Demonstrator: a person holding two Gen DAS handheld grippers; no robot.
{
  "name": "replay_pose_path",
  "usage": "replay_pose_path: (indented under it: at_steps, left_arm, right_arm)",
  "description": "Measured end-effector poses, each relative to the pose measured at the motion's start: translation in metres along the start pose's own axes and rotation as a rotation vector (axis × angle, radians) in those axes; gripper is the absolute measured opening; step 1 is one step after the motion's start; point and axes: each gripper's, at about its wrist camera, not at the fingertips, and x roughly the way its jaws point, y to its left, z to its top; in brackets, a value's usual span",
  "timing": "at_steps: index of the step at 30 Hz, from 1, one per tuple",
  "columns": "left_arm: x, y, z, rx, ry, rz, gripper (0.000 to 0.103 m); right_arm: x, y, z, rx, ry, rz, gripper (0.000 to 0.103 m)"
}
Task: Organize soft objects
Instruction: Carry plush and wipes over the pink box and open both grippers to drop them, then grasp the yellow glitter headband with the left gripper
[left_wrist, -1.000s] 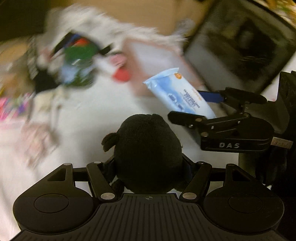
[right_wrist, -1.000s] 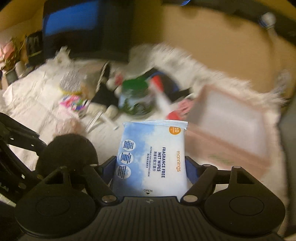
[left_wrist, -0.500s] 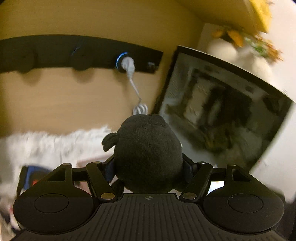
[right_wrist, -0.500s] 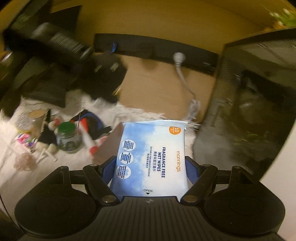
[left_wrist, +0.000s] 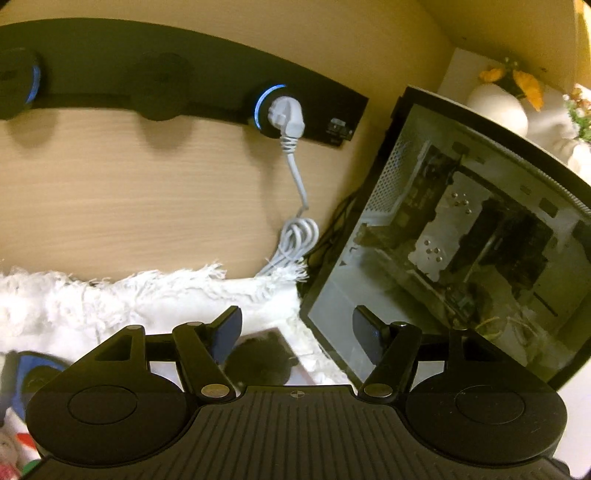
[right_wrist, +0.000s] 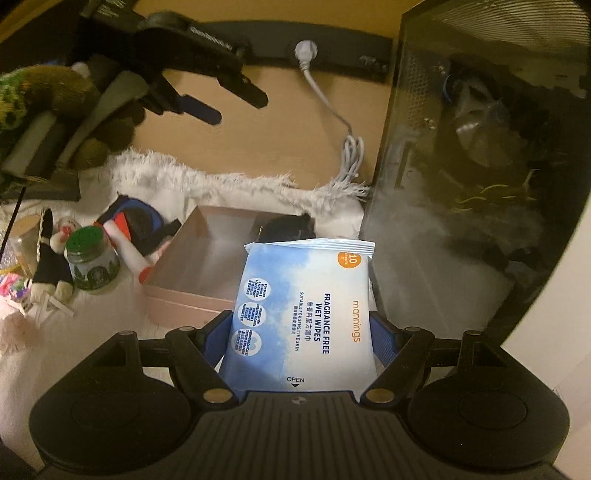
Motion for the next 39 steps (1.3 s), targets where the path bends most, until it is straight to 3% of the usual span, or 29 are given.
replay_pose_path:
  at_steps: [6,13,17,19,24,31,36,39]
  left_arm:
    - [-0.041,0.023,-0.031,-0.076,-0.057,0.020,0.071]
    - [-0.078,0.053,-0.097,-0.219,-0.061,0.054,0.071]
    - [-0.097,0.077,-0.123,-0.296,-0.044,0.134,0.071]
    - [-0.115,0.091,-0.131,-0.317,-0.055,0.196,0.071]
    - [-0.161,0.126,-0.155,-0.344,-0.091,0.360,0.071]
    - [-0.205,0.177,-0.201,-0.463,-0.062,0.544,0.071]
    - [-0.239,0.192,-0.212,-0.498,-0.092,0.622,0.071]
    - [-0.247,0.195,-0.219,-0.502,-0.076,0.617,0.071]
  right_arm:
    - [0.013,0.006,0.023,0.036,0.004,0.021,0.077]
    - [0.038,0.010,0.106,0.063,-0.077,0.053,0.077]
    - [0.077,0.018,0.155,0.129,-0.053,0.142,0.090]
    - [0.083,0.021,0.165,0.136,-0.054,0.138,0.090]
    - [0.074,0.025,0.154,0.138,-0.105,0.132,0.094]
    - [0.076,0.053,0.101,-0.019,-0.092,0.114,0.094]
    - [0.075,0.072,0.069,-0.108,-0.030,0.189,0.094]
    - [0.075,0.087,0.056,-0.170,-0.006,0.206,0.094]
